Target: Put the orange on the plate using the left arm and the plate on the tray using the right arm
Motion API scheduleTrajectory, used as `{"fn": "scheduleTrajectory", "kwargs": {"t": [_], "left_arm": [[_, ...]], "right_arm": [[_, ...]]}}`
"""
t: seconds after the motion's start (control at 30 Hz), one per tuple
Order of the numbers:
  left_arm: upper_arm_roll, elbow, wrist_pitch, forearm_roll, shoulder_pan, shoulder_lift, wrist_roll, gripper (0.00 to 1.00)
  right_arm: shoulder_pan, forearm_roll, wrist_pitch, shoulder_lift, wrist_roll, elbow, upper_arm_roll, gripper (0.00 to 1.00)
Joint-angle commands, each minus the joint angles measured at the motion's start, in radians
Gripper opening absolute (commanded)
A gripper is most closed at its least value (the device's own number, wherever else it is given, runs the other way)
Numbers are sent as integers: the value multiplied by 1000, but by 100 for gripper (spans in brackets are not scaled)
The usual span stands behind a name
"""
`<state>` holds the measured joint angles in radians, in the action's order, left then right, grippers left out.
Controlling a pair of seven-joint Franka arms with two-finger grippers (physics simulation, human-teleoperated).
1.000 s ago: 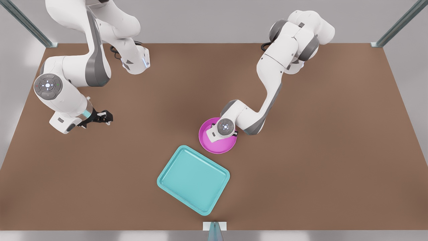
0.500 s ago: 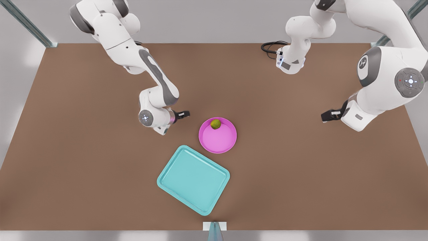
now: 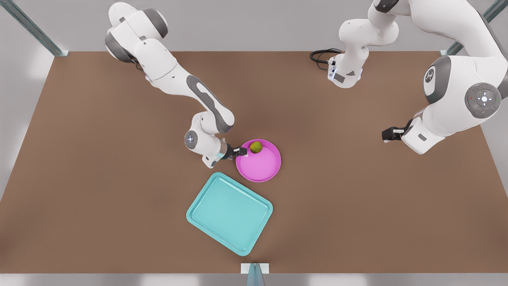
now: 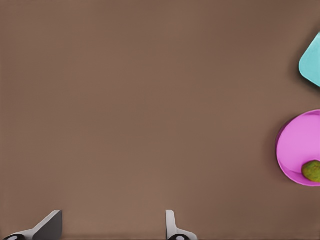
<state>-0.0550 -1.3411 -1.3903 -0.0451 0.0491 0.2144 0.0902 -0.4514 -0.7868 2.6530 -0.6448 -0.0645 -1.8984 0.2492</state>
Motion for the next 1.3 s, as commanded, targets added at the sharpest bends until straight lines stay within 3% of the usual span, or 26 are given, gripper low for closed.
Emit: {"fn": "scheduleTrajectory", "kwargs": {"t": [0.0,0.43,0.5,0.63,0.87,1.0,1.13,1.27], "left_arm": [[0,0,11,-1,0,-1,-89,100],[0,0,11,-1,1,-4,-89,100],[0,0,13,-1,0,-4,-89,100],[-2,0,11,-1,1,-3,-89,100],[-2,0,25,-1,1,-4,-89,100],[-2,2,22,-6,0,-12,-87,100],[-3,0,40,-2,1,-17,-87,100],[-2,0,63,-1,1,-20,-87,100]], "right_arm": [[-23,-12,41,1,-11,-1,-1,100],[-35,-11,42,-39,-11,41,-5,100],[-35,-9,42,-39,-12,41,-5,75],[-33,-9,39,-41,-14,41,-5,57],[-32,-9,30,-62,-14,61,-5,56],[-32,-9,30,-62,-12,62,-5,43],[-29,-9,28,-59,-11,64,-5,41],[-29,-8,27,-58,-8,68,-5,30]]}}
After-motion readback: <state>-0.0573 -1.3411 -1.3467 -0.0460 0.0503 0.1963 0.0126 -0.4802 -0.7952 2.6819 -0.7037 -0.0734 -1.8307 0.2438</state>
